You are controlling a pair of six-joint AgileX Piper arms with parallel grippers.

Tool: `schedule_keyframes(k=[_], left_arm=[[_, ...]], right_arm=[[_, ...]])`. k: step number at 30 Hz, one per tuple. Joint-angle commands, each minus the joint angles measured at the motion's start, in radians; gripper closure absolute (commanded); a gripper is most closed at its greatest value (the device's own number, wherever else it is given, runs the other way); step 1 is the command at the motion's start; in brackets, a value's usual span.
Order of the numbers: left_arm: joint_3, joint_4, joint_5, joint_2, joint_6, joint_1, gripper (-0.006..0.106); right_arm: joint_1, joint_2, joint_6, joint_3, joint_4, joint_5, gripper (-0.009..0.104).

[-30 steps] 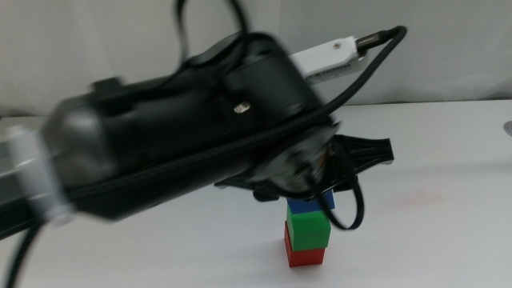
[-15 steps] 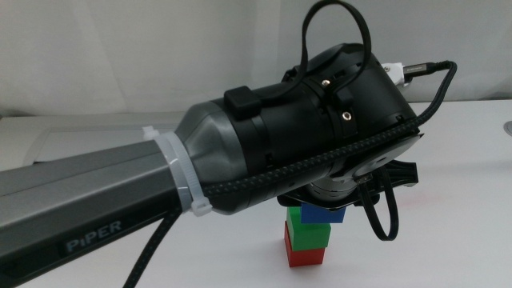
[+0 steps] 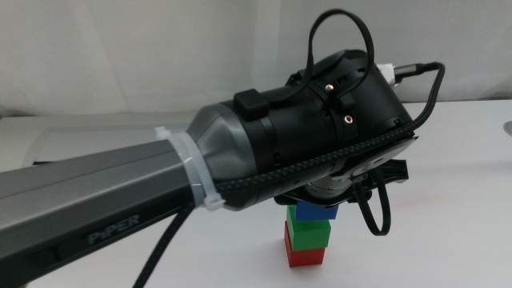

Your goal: Stack red cubes first, then green, then blue cubes in a specific spot.

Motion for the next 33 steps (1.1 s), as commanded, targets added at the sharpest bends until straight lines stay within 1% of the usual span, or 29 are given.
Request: schedule_keyframes(k=[1, 14, 18, 27, 28, 29, 32, 33], left_arm=[[-0.007, -0.022, 0.113, 0.015, -0.034, 0.009, 0.103], [-0.007, -0.064, 0.103, 0.050, -0.040, 0.050, 0.103], [-0.007, -0.061, 0.098, 0.058, -0.040, 0.050, 0.103], [-0.007, -0.084, 0.093, 0.087, -0.040, 0.050, 0.103], [-0.007, -0.084, 0.086, 0.087, -0.040, 0.050, 0.096], [-0.007, -0.084, 0.076, 0.087, -0.023, 0.050, 0.050], [-0.007, -0.084, 0.065, 0.087, -0.016, 0.050, 0.023], [-0.007, -0.084, 0.063, 0.087, -0.014, 0.050, 0.016]], right_arm=[[0.002, -0.004, -0.007, 0.042, -0.003, 0.000, 0.096], [0.002, -0.004, -0.007, 0.042, -0.003, 0.000, 0.096], [0.002, -0.004, -0.007, 0.042, -0.003, 0.000, 0.096], [0.002, -0.004, -0.007, 0.042, -0.003, 0.000, 0.096], [0.002, -0.004, -0.007, 0.042, -0.003, 0.000, 0.096], [0.002, -0.004, -0.007, 0.042, -0.003, 0.000, 0.096], [0.002, -0.004, -0.007, 0.042, -0.003, 0.000, 0.096], [0.002, -0.004, -0.007, 0.042, -0.003, 0.000, 0.096]])
